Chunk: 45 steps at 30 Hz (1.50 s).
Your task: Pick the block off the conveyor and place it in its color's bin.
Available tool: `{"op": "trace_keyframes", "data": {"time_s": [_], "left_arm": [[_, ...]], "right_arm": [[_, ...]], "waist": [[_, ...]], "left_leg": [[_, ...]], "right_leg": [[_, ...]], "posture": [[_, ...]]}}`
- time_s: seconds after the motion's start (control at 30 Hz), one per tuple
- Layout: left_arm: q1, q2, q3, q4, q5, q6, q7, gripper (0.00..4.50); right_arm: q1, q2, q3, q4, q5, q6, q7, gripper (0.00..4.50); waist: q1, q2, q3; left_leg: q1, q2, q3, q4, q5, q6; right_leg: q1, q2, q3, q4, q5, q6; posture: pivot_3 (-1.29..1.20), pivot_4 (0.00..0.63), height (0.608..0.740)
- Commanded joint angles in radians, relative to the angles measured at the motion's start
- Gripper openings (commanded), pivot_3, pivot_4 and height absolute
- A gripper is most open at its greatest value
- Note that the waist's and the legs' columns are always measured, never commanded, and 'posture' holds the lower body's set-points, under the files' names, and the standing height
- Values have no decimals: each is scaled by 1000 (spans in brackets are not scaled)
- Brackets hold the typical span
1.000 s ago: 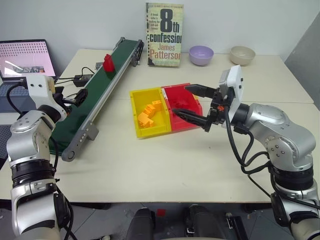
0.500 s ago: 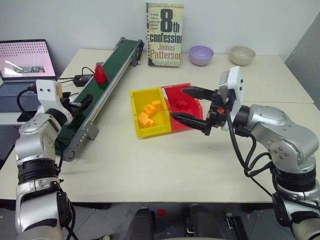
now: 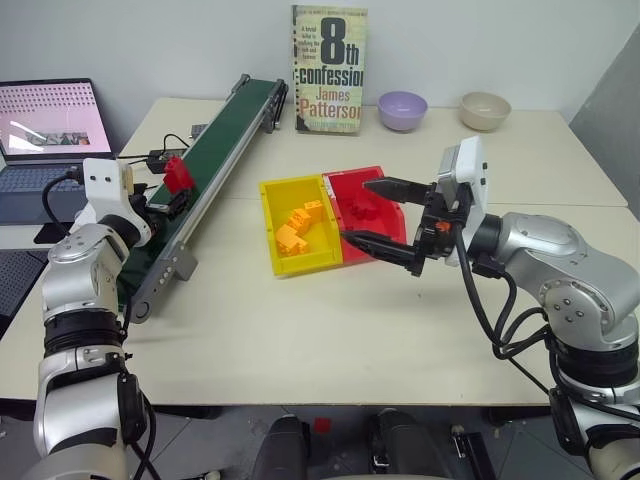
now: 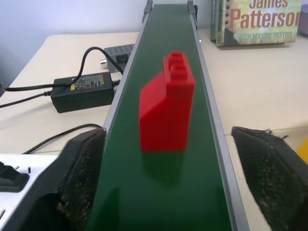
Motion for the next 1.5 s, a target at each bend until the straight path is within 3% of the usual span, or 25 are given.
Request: {"op": "trace_keyframes", "data": {"time_s": [0.03,0.4,0.67,0.97,1.03,1.13,1.23,1.5], "left_arm": [[-18,16,12,-2,-1,-26,-6,3498],[21,26,28,-39,-13,-6,2,1518],[-22,17,10,-102,-37,48,-16,1518],[-201,-78,-166,-227,-81,201,-205,1518],[-258,-142,-268,-229,-83,210,-319,1518],[-315,-206,-344,-169,-52,173,-399,1518],[-401,-310,-427,5,28,12,-457,1518],[-557,-430,-468,396,160,-269,-476,1518]], "right_arm": [[-14,-12,-32,-30,23,-4,-5,4500],[-30,-15,-33,-12,21,-11,-5,4500],[-15,-23,-45,-20,5,-9,-31,4500],[92,-49,-95,-138,-16,50,-197,4500],[159,-98,-78,-170,-101,74,-255,4500],[219,-116,-80,-200,-139,106,-313,4500],[283,-98,-101,-274,-135,153,-370,4500],[334,-21,-125,-380,-130,244,-498,4500]], "waist": [[0,0,0],[0,0,0],[1,0,0],[12,0,0],[-2,0,0],[8,0,0],[9,0,0],[-6,0,0]], "left_leg": [[0,0,0,0,0,0],[0,0,0,0,0,0],[0,0,0,0,0,0],[-2,-2,1,0,0,0],[-2,-3,1,0,0,0],[-3,-2,2,0,0,0],[-3,-3,3,0,0,0],[-2,-4,4,0,0,1]], "right_leg": [[0,0,0,0,0,0],[0,0,0,0,0,0],[0,0,0,0,0,0],[0,0,0,-2,0,0],[0,0,0,-2,0,0],[0,2,-1,-2,0,0],[0,2,0,-2,0,0],[-1,7,1,-3,-2,4]], "posture": [[0,150,740],[0,150,740],[0,150,740],[0,150,740],[0,150,740],[0,150,740],[0,150,740],[0,150,740]]}}
